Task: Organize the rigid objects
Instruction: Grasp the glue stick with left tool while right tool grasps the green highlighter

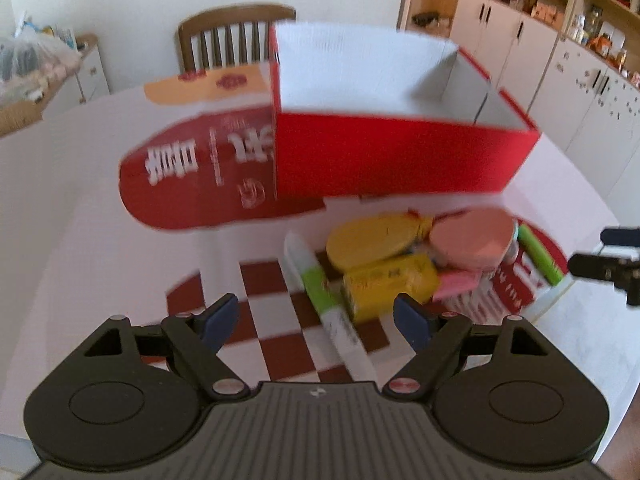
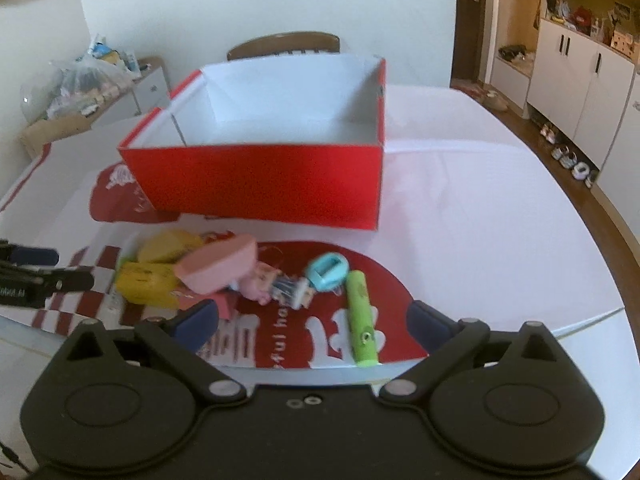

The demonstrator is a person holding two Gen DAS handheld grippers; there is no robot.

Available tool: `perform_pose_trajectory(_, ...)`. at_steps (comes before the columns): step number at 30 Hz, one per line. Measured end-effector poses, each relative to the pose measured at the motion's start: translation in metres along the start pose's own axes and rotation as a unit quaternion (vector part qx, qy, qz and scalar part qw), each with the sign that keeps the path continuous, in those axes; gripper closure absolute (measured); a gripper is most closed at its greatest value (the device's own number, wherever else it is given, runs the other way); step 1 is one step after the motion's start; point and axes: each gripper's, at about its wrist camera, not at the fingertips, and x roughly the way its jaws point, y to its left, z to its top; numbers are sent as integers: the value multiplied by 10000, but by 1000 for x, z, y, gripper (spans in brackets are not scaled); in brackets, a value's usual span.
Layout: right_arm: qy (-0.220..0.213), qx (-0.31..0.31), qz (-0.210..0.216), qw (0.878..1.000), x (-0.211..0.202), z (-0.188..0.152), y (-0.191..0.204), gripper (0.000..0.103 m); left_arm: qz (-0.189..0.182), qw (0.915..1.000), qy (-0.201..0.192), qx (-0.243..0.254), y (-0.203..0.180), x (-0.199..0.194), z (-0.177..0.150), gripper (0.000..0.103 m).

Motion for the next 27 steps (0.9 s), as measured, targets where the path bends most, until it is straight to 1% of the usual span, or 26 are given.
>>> perform_pose_trajectory(3,105,-17,-51,9999,9,-4,-6,4,96,9997,211,-112,2,14,-8,19)
perform_pose_trajectory(4,150,-23,-64,9999,13,-5,-8,6,145,9995,255,-147,3,19,-10,19)
perform_pose_trajectory(8,280,-72,-81,9995,26,-5,-10,10,422,9983,328,-221,4,32,-17,19)
perform_pose_trajectory(12,396,-34,-86,9992,38,-4,-15,15,501,9984,196,-146,0,34,-20,18)
perform_pose_trajectory(14,469,-36,-88,9989,43,-4,-17,24,576,9982,160,-51,-5,35,-21,18)
perform_pose_trajectory(18,564,-77,-83,9983,51,-5,-20,29,728,9972,111,93,-11,39,-21,19)
perform_pose_trajectory(20,592,-102,-62,9982,52,-5,-20,35,760,9970,85,100,-13,40,-21,19)
perform_pose_trajectory(21,604,-128,-56,9981,53,-5,-20,37,765,9970,61,105,-13,40,-21,19)
perform_pose_trajectory(22,623,-152,-56,9979,55,-4,-20,40,772,9969,46,119,-14,41,-21,20)
perform_pose_trajectory(24,641,-196,-64,9977,57,-3,-19,41,802,9966,14,166,-15,43,-21,23)
perform_pose_trajectory(26,646,-248,-84,9976,59,-3,-19,46,832,9964,-8,186,-16,43,-21,25)
perform_pose_trajectory(27,647,-276,-95,9975,60,-2,-19,47,844,9963,-22,175,-16,43,-21,28)
